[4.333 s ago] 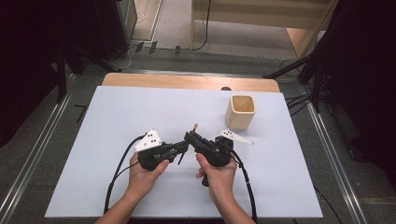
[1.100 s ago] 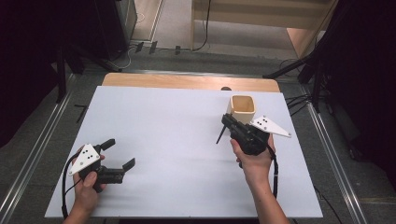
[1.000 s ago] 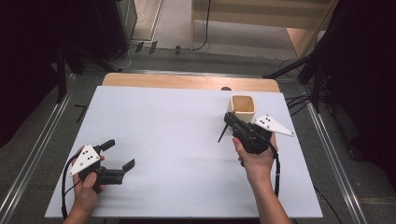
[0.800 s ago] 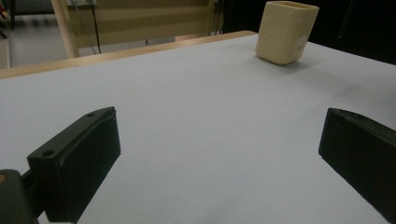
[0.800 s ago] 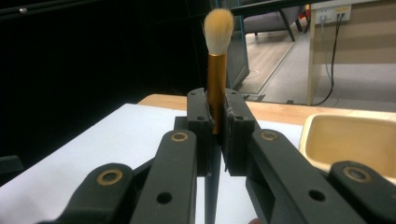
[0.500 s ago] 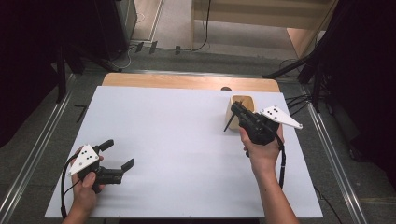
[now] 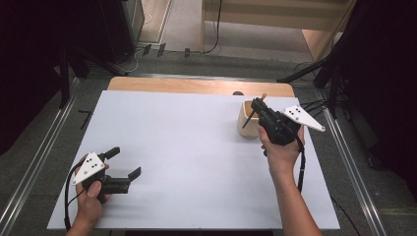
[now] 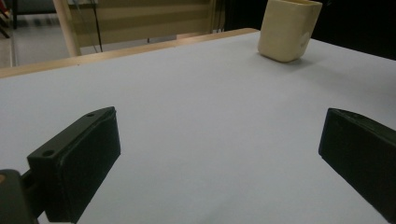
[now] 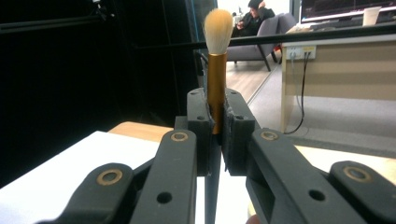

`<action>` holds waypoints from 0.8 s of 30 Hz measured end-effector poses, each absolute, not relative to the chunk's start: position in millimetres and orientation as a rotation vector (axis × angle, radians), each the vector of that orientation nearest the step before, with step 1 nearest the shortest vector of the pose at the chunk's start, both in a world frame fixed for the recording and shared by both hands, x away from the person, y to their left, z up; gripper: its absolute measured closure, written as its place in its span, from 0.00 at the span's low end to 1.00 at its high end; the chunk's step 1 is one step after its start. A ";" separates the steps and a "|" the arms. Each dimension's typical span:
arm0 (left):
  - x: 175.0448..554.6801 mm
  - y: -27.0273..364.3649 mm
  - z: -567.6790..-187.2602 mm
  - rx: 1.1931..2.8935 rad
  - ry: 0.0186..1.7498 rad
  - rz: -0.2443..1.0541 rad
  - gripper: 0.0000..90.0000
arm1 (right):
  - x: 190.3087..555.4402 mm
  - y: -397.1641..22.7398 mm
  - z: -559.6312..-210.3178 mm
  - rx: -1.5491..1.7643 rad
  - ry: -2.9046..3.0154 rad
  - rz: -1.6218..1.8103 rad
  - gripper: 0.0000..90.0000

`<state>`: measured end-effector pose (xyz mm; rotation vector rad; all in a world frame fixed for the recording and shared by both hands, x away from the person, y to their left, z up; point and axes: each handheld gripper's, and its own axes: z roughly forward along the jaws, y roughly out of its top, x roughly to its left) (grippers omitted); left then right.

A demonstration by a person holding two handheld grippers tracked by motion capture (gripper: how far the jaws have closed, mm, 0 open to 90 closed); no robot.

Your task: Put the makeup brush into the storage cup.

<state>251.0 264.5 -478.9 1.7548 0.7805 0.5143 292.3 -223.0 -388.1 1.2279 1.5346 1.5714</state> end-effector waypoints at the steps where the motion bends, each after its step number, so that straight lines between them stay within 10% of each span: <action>1: 251.1 264.8 -479.0 1.753 0.782 0.514 0.00 | 294.4 -224.5 -388.8 1.223 1.519 1.572 0.94; 24: 251.3 265.3 -479.2 1.755 0.791 0.521 0.00 | 307.3 -236.8 -391.4 1.206 1.378 1.531 0.94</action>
